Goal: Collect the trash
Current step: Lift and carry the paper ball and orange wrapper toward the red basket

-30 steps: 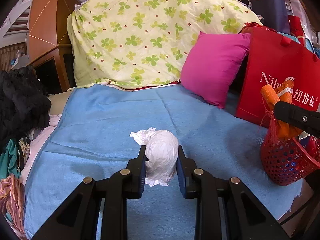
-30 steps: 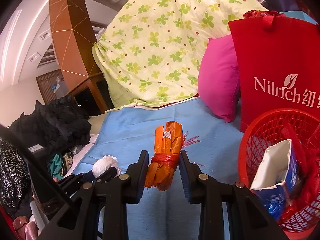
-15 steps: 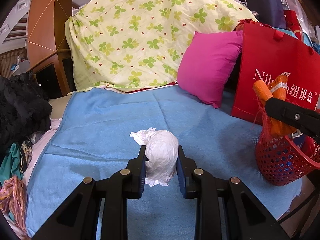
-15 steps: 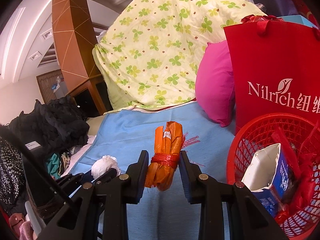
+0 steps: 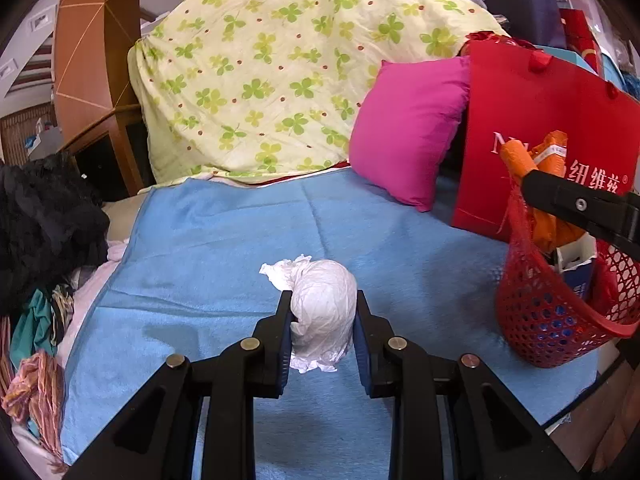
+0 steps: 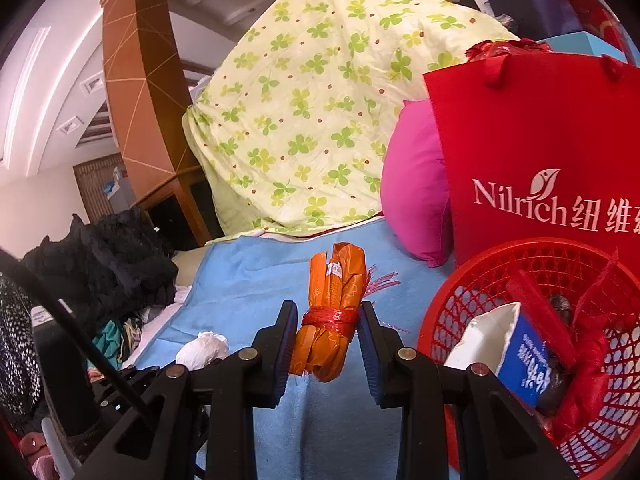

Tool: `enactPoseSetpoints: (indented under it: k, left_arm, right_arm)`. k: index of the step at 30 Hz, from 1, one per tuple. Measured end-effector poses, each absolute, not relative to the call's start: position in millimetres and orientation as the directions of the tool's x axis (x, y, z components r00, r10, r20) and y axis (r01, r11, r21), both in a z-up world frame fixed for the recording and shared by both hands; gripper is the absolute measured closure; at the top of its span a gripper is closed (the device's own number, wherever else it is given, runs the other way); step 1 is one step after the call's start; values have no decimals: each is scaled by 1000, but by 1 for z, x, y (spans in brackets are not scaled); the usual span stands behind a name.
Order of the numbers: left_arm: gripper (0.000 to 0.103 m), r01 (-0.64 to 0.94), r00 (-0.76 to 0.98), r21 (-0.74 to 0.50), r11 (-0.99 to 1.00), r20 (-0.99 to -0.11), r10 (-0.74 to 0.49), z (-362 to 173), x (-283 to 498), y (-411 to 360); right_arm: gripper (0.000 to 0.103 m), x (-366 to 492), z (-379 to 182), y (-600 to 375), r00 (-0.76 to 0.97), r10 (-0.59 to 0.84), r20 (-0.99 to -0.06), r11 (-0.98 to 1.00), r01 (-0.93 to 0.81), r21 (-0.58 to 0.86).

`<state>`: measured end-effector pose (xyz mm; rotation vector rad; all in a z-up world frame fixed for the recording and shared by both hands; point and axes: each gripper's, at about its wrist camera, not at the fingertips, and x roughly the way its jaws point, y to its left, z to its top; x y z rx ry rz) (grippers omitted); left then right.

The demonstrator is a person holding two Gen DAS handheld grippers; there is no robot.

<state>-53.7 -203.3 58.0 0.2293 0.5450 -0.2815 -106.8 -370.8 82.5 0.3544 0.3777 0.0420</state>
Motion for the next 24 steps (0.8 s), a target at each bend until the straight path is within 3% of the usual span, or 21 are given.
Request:
enactPoseSetpoints:
  k: [24]
  left_arm:
    - [74,356,839,218,909,-503,-208,85,-77,-245]
  right_arm:
    - [70,-130,90,-415,950,85,-302,899,57,434]
